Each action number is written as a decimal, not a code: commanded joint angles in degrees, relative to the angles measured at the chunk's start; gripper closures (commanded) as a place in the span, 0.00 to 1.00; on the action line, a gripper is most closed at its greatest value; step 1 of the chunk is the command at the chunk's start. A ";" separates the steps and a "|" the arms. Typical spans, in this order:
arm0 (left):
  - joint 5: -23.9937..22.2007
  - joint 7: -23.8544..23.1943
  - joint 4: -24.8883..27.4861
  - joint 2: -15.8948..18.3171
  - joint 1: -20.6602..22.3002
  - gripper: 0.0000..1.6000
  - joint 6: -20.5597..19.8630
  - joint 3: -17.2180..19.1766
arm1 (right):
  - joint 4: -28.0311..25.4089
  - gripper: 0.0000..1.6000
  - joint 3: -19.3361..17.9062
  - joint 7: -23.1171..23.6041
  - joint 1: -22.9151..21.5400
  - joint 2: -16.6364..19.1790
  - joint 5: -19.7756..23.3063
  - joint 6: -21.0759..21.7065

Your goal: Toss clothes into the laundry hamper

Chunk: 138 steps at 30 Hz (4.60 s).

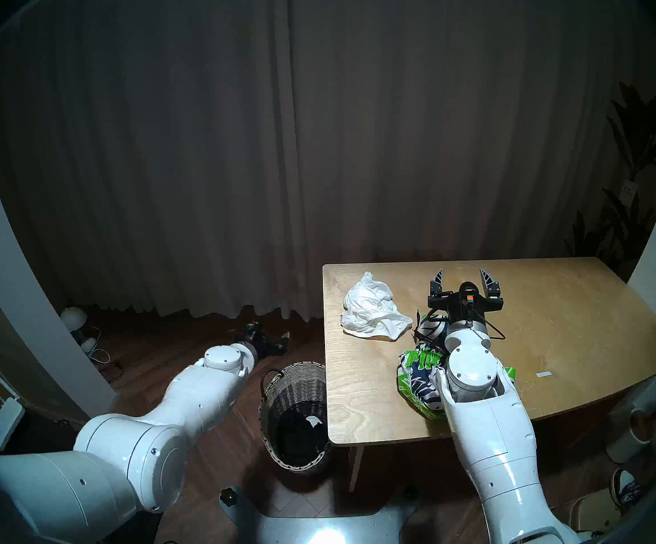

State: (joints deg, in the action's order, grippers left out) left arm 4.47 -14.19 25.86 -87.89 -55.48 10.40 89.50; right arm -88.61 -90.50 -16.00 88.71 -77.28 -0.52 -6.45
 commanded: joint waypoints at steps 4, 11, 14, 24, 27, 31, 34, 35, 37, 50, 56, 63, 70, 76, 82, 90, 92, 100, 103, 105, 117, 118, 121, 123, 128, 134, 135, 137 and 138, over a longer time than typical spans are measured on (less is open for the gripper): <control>-4.40 -0.78 8.69 5.21 -0.32 0.00 7.41 5.59 | 0.49 0.00 5.52 4.21 -5.59 -3.73 3.25 2.43; -5.79 -1.84 11.98 5.76 -3.48 0.00 9.48 7.27 | 3.63 0.00 9.42 6.21 -8.62 -6.19 4.74 6.00; -6.41 -2.54 14.14 6.18 -5.31 0.00 10.73 8.04 | 6.18 0.00 10.94 6.98 -10.21 -7.47 5.74 8.74; -7.69 -4.25 18.58 6.36 -8.99 0.00 13.04 9.10 | 12.74 0.00 12.31 6.25 -14.51 -9.24 6.43 17.92; -8.42 -5.17 21.25 6.31 -10.89 0.00 14.16 9.53 | 15.68 0.00 13.17 6.10 -16.03 -10.06 6.55 21.67; -9.31 -6.23 24.72 6.17 -13.27 0.00 15.35 10.01 | 19.16 0.00 13.78 5.36 -18.03 -10.42 6.38 25.61; -9.88 -6.92 26.41 6.08 -14.60 0.00 16.05 10.29 | 21.49 0.00 14.02 4.77 -19.67 -10.50 6.23 27.95; -10.11 -7.17 27.74 6.02 -15.39 0.00 16.19 10.41 | 22.56 0.00 14.04 4.42 -20.46 -10.53 6.14 28.84; -10.51 -7.61 29.38 5.94 -16.48 0.00 16.51 10.59 | 24.26 0.00 14.17 4.08 -21.79 -10.66 5.99 30.23; -13.42 -10.48 38.32 5.10 -23.01 0.00 18.15 11.85 | 25.01 1.00 17.15 3.73 -26.14 -15.19 5.63 35.31; -14.10 -11.08 42.25 4.69 -25.52 0.00 17.73 12.31 | 19.60 1.00 19.88 5.69 -25.97 -18.30 6.55 35.17; -14.97 -11.77 46.56 4.17 -28.43 0.00 17.10 12.84 | 15.16 1.00 22.23 7.62 -25.04 -20.98 8.63 35.84; -16.00 -12.35 51.85 3.54 -31.96 0.00 15.49 13.44 | 9.87 1.00 24.15 7.09 -20.11 -19.84 10.61 39.78; -16.54 -12.43 57.00 3.02 -35.01 0.00 11.96 13.93 | 4.86 1.00 27.28 5.40 -15.16 -17.39 12.04 45.02; -16.78 -12.16 61.08 2.67 -37.23 0.00 7.28 14.31 | 1.28 1.00 31.67 1.82 -11.94 -15.76 13.17 47.70; -16.07 -10.58 66.90 2.17 -39.89 0.00 -0.27 14.67 | 7.81 1.00 36.16 -5.02 -13.18 -15.92 15.43 45.94; -15.84 -10.07 68.33 2.04 -40.54 0.00 -1.75 14.68 | 11.46 1.00 36.66 -6.10 -14.48 -16.70 15.60 44.94; -15.05 -8.99 70.77 1.63 -41.48 0.00 -5.09 14.77 | 22.34 1.00 38.46 -5.46 -20.07 -20.28 16.38 41.16; -14.85 -8.78 70.92 1.55 -41.53 0.00 -5.52 14.79 | 24.85 1.00 39.15 -5.52 -21.77 -21.35 16.53 40.54; -14.71 -8.65 71.02 1.49 -41.56 0.00 -5.78 14.79 | 26.88 1.00 39.49 -5.76 -22.69 -21.95 16.41 40.17; -13.87 -7.88 71.81 1.10 -41.68 0.00 -7.48 14.85 | 41.75 1.00 39.95 -5.97 -29.06 -26.78 16.64 36.76; -13.80 -7.82 71.89 1.06 -41.68 0.00 -7.63 14.85 | 43.62 1.00 39.90 -6.05 -30.15 -27.55 16.69 36.58; -13.63 -7.69 72.01 0.97 -41.68 0.00 -7.95 14.87 | 46.34 1.00 39.71 -5.96 -31.65 -28.43 16.71 35.92; -13.53 -7.63 72.06 0.92 -41.68 0.00 -8.10 14.89 | 47.73 1.00 39.44 -6.01 -32.30 -28.97 16.62 35.51; -13.28 -7.62 72.19 0.77 -41.69 0.00 -8.30 14.96 | 52.21 1.00 39.24 -5.76 -35.08 -30.33 16.69 34.47; -13.17 -7.73 72.37 0.62 -41.74 0.00 -8.35 15.06 | 57.59 1.00 38.91 -5.40 -37.40 -31.48 16.50 32.30; -13.17 -7.76 72.41 0.59 -41.76 0.00 -8.36 15.08 | 58.55 1.00 38.98 -5.12 -37.71 -31.66 16.43 31.80; -13.16 -7.82 72.49 0.55 -41.79 0.00 -8.39 15.11 | 60.24 1.00 39.05 -5.07 -38.14 -32.09 16.25 30.86; -13.16 -7.85 72.52 0.52 -41.80 0.00 -8.40 15.14 | 61.23 1.00 39.04 -4.88 -38.43 -32.33 16.21 30.28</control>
State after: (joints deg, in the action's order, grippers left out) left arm -8.49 -21.78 96.73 -87.51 -97.67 1.84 104.66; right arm -30.94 -51.71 -21.49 54.50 -106.45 16.03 27.33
